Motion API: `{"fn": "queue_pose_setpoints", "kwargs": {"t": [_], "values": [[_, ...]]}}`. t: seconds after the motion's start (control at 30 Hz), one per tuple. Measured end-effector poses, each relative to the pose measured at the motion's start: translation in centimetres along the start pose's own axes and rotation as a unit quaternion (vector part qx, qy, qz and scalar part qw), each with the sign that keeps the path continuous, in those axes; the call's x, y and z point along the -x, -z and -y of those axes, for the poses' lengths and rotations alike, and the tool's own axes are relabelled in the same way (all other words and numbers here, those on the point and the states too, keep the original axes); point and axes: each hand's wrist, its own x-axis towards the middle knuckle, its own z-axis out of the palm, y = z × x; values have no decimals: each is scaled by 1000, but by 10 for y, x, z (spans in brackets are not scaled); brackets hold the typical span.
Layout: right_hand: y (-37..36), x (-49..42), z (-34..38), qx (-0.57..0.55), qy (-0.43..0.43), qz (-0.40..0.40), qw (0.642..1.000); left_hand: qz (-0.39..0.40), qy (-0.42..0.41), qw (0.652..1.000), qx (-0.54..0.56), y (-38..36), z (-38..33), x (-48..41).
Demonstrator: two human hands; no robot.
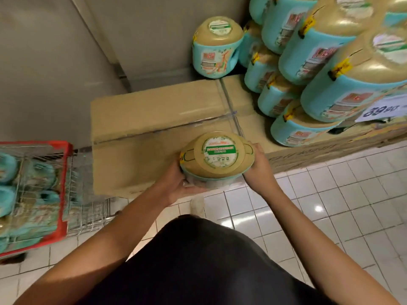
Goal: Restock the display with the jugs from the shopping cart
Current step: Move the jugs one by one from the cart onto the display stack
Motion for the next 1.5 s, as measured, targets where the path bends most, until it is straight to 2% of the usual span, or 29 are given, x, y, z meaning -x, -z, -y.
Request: {"fn": "queue_pose_setpoints", "kwargs": {"t": [0.13,0.23,0.37,0.43,0.53,0.6,0.7,0.77,0.87,0.97,1.07,1.5], "values": [[-3,-47,-1,-7,-59,-79,995,-14,10,999,-31,-23,-48,-33],[1,-78,6,-80,-93,-116,986,-14,29,999,-37,-42,-83,-57],[4,-117,11,-168,-167,-199,951,-27,53,998,-23,-64,-114,-87],[4,-140,9,-223,-220,-200,928,-31,55,998,-20,-73,-125,-103],[0,-170,5,-337,-287,-203,873,-38,53,998,-22,-84,-138,-123],[-2,-180,4,-382,-289,-212,852,-45,46,998,-28,-89,-144,-134],[-8,-180,9,-453,-236,-217,832,-54,37,997,-34,-97,-153,-147],[-17,-174,12,-455,-200,-195,845,-59,30,997,-31,-101,-157,-154],[-26,-173,12,-336,-131,-139,922,-70,21,997,-22,-102,-168,-164],[-25,-192,11,-257,-116,-115,953,-90,9,996,-8,-103,-185,-174],[-19,-215,15,-217,-118,-115,962,-94,-2,996,-4,-109,-200,-181],[-20,-225,9,-209,-93,-123,966,-101,-7,995,-10,-112,-207,-188]]}}
